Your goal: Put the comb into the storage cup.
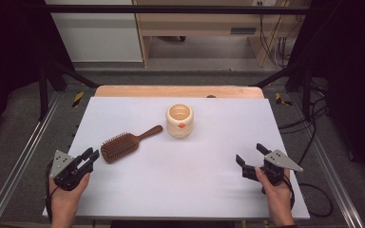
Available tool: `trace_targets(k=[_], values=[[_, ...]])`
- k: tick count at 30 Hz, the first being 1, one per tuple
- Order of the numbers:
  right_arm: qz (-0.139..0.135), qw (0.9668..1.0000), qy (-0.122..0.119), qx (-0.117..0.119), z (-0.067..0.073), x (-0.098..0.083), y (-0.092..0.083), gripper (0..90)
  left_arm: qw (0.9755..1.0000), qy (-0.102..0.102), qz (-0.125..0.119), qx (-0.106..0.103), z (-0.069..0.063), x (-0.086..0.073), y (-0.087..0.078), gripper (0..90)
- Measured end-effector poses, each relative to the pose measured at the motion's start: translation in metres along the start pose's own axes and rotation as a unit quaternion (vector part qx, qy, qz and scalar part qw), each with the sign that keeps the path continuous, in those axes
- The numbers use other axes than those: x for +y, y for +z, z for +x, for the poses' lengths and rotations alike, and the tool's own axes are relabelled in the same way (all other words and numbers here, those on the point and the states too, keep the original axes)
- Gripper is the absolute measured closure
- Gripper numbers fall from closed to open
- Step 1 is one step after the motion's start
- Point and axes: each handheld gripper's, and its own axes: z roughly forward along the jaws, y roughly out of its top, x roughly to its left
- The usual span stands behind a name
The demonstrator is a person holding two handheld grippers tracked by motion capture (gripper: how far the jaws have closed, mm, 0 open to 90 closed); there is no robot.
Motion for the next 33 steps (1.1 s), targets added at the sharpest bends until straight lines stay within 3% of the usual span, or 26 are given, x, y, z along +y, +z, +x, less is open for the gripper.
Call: trace_targets(k=[14, 22, 33], values=[[0.001, 1.0, -0.001, -0.001, 0.0, 0.0, 0.0, 9.0, 0.9999, -0.002, 0.012, -0.006, 0.003, -0.001, -0.001, 85.2], [0.003, 1.0, 0.0, 0.0, 0.0, -0.001, 0.0, 9.0, 0.9996, -0.004, 0.026, -0.005, 0.003, -0.002, 0.001, 87.7], [0.006, 1.0, -0.002, -0.001, 0.0, -0.001, 0.001, 9.0, 0.998, -0.021, 0.059, -0.007, 0.005, -0.005, 0.01, 90.0]])
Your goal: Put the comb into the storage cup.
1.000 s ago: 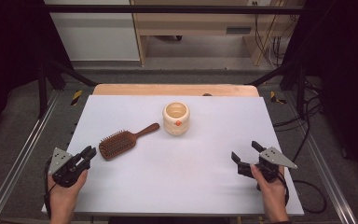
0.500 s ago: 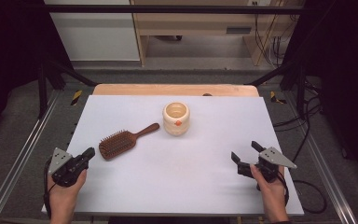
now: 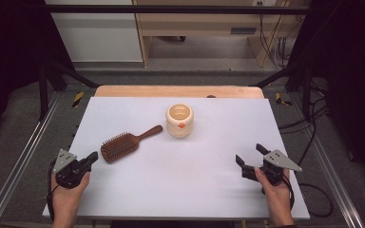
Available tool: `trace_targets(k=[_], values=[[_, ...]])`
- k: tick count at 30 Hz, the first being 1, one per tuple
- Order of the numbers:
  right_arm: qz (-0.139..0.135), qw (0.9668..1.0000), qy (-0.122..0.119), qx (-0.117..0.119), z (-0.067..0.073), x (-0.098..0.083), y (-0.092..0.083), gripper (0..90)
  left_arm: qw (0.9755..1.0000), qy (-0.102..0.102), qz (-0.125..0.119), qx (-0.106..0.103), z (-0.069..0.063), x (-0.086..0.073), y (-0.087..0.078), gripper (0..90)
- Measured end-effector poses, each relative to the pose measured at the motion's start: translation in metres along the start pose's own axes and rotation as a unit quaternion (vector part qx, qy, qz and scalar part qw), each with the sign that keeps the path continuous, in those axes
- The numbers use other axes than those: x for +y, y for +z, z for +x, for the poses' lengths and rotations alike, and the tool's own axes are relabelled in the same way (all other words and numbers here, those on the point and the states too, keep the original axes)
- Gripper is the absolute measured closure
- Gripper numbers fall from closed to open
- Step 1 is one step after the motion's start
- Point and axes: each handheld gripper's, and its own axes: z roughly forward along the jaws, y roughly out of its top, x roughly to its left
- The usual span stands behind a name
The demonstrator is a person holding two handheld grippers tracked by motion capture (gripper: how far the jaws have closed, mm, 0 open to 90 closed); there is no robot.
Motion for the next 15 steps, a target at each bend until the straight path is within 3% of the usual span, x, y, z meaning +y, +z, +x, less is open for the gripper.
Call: trace_targets(k=[4, 15], values=[[0.002, 1.0, 0.001, 0.001, 0.0, 0.0, 0.001, 9.0, 0.9997, -0.004, 0.023, -0.004, -0.001, -0.003, 0.008, 90.0], [0.003, 1.0, 0.002, 0.0, 0.0, -0.001, 0.001, 9.1, 0.9988, 0.001, 0.05, -0.003, -0.005, -0.005, 0.022, 90.0]])
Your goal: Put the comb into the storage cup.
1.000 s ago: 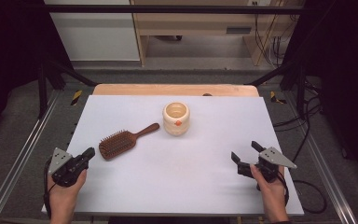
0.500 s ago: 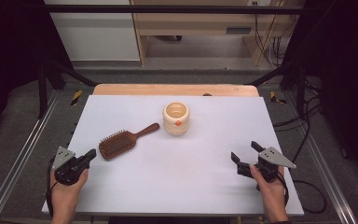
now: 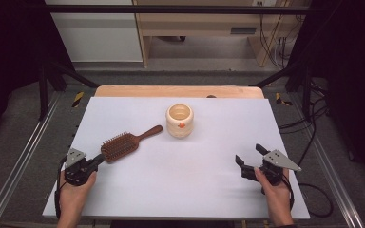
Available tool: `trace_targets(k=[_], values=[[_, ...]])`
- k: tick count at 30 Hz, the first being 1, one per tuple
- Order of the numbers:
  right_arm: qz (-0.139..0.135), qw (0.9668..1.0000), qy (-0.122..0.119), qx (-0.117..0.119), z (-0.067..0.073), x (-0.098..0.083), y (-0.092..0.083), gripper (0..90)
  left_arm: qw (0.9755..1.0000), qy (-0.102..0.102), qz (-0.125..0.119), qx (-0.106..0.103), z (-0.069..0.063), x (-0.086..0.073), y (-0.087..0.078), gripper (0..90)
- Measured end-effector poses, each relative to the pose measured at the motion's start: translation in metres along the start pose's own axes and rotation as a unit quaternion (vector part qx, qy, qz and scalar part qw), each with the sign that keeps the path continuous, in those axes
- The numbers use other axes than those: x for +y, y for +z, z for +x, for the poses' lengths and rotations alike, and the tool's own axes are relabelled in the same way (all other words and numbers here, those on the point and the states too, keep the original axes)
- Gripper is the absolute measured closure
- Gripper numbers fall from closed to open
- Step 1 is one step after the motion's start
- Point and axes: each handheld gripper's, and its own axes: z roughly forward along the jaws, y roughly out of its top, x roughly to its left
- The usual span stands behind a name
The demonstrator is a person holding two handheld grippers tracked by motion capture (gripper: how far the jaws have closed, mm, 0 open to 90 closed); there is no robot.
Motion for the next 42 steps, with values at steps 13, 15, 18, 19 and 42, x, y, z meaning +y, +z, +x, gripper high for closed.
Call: trace_targets(k=[13, 15, 18, 19, 42], values=[[0.0, 1.0, 0.006, 0.0, -0.001, -0.001, -0.001, 9.1, 0.9998, 0.0, 0.004, 0.021, 0.005, 0.002, 0.013, 90.0], [0.0, 1.0, 0.006, 0.0, -0.001, -0.001, -0.001, 9.1, 0.9998, -0.002, 0.003, 0.022, 0.006, 0.002, 0.014, 90.0], [0.001, 1.0, 0.006, 0.0, -0.001, -0.001, -0.001, 9.1, 0.9998, -0.002, 0.006, 0.021, 0.007, 0.003, 0.017, 90.0], [0.001, 1.0, 0.007, 0.0, -0.002, -0.001, -0.001, 9.1, 0.9998, -0.003, 0.006, 0.021, 0.008, 0.003, 0.017, 90.0], [0.006, 0.9999, 0.008, 0.001, -0.001, -0.003, 0.0, 9.1, 0.999, 0.018, 0.004, 0.042, 0.024, 0.014, 0.036, 90.0]])
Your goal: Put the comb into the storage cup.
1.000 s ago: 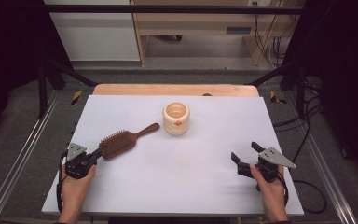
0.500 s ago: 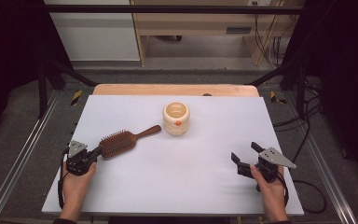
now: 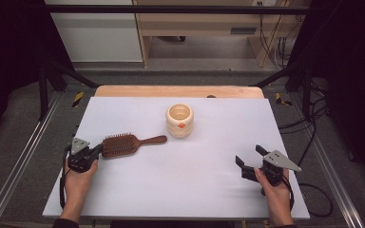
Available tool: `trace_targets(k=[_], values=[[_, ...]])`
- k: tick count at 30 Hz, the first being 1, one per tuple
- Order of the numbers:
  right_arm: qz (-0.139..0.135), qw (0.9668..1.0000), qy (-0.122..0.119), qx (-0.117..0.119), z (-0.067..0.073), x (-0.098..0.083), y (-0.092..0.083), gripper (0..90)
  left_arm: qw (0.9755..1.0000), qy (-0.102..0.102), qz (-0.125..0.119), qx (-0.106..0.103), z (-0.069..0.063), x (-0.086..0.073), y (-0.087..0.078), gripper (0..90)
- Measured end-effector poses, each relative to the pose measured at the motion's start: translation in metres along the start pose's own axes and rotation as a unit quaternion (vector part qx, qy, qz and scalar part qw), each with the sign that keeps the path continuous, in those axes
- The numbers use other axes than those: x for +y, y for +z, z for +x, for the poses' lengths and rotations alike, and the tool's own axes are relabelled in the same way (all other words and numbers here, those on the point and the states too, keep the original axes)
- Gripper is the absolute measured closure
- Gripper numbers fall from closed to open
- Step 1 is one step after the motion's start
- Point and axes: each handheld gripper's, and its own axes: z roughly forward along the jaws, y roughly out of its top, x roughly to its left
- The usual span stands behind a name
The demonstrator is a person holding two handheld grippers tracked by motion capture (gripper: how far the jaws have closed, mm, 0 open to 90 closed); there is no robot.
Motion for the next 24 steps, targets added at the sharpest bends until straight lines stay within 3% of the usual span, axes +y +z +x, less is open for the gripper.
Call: trace_targets(k=[3, 24], values=[[0.001, 1.0, 0.001, -0.001, 0.0, 0.0, 0.0, 9.1, 0.9999, 0.011, 0.0, 0.002, 0.003, 0.003, 0.005, 90.0], [0.004, 1.0, 0.0, 0.0, -0.001, -0.002, 0.001, 9.2, 0.9999, 0.015, 0.001, -0.005, 0.018, 0.02, 0.033, 90.0]])
